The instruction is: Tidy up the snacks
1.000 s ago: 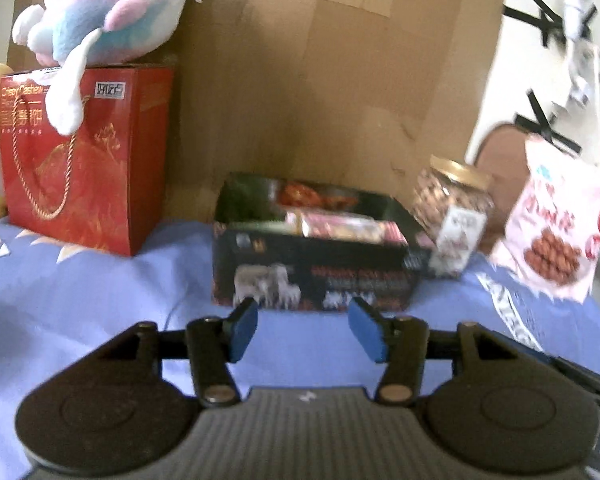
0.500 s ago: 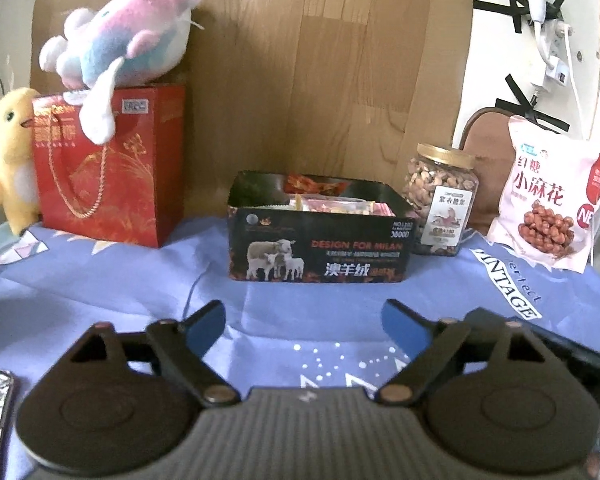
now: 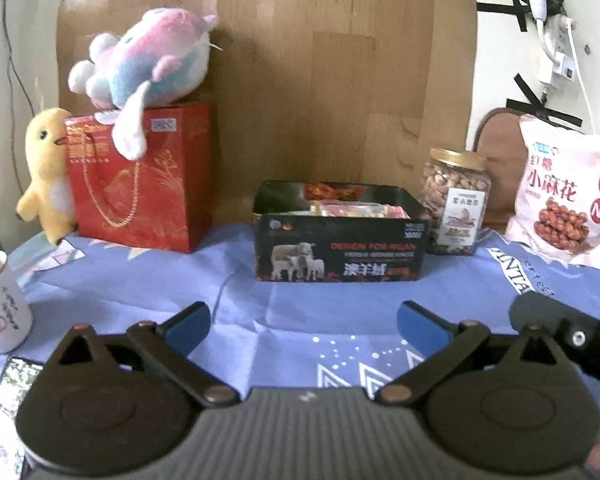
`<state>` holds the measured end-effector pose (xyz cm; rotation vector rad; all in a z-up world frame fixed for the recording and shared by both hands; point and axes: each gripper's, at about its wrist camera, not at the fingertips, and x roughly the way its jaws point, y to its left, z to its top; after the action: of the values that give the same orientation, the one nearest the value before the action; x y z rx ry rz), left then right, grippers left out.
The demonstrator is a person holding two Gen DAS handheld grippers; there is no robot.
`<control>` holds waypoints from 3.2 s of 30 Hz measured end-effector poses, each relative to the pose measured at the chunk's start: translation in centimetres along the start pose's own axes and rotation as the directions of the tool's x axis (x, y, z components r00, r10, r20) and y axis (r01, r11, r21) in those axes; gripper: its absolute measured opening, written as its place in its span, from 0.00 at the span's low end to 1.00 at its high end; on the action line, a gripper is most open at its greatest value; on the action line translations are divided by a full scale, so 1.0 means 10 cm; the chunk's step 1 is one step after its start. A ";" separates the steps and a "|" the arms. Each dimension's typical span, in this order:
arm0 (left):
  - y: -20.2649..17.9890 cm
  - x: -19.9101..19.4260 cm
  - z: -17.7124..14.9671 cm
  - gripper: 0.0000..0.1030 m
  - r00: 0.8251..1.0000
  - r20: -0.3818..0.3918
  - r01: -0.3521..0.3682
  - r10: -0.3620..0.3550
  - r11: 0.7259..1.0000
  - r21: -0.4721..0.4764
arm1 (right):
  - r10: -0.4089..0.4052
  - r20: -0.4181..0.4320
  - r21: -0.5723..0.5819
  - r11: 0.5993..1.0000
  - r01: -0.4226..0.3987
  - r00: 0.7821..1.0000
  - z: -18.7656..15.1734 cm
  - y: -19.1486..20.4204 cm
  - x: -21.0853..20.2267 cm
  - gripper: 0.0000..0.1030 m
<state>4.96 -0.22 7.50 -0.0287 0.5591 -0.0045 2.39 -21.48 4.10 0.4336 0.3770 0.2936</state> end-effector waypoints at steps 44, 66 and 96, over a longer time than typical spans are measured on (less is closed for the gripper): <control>-0.19 -0.19 -0.02 1.00 0.981 0.089 -0.185 0.173 0.973 0.141 | 0.014 0.042 0.043 0.999 -0.016 0.999 0.00 0.04 -0.16 1.00; -0.16 -0.13 -0.08 1.00 0.989 0.013 -0.148 0.147 0.980 0.131 | 0.001 0.039 0.043 0.999 -0.003 0.999 -0.01 0.03 -0.17 1.00; -0.20 -0.19 -0.09 1.00 0.987 0.027 -0.158 0.156 0.975 0.155 | -0.006 0.034 0.056 0.998 0.004 0.999 -0.05 0.04 -0.19 1.00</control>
<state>2.88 -2.20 7.79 0.1683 0.5438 0.1062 0.41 -21.64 4.43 0.4917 0.3530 0.2706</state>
